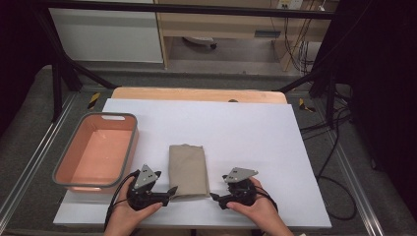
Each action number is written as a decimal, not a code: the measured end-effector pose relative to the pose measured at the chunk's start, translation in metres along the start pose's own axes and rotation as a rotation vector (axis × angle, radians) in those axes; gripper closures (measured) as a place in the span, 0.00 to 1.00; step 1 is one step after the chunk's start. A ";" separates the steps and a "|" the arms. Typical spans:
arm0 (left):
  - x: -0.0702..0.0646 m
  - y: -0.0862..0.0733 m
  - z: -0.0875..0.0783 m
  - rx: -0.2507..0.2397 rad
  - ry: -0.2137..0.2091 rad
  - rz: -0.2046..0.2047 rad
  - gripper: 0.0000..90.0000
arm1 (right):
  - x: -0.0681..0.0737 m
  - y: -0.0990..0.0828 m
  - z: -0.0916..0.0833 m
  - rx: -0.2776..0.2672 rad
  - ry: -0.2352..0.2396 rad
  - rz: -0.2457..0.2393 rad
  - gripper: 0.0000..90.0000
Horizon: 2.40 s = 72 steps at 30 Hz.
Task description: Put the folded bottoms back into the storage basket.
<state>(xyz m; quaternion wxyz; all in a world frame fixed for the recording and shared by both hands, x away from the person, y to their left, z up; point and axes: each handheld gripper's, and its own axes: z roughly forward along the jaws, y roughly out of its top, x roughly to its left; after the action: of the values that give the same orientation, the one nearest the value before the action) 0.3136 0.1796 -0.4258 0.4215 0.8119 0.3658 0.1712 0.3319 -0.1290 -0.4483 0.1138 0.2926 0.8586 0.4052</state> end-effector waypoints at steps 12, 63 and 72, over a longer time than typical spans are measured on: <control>0.001 0.002 0.001 -0.013 0.021 -0.006 0.25 | 0.029 0.011 0.032 0.005 0.032 -0.095 0.62; 0.044 0.093 0.073 -0.006 0.120 -0.039 0.13 | 0.048 0.001 0.024 -0.010 0.079 -0.076 0.90; 0.053 0.092 0.082 0.010 0.135 -0.049 0.14 | 0.048 0.001 0.024 -0.011 0.079 -0.077 0.90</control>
<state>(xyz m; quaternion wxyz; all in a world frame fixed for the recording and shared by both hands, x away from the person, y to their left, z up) 0.4384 0.1382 -0.4011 0.3960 0.7915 0.4138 0.2134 0.3036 -0.0848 -0.4609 0.0970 0.2426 0.8707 0.4166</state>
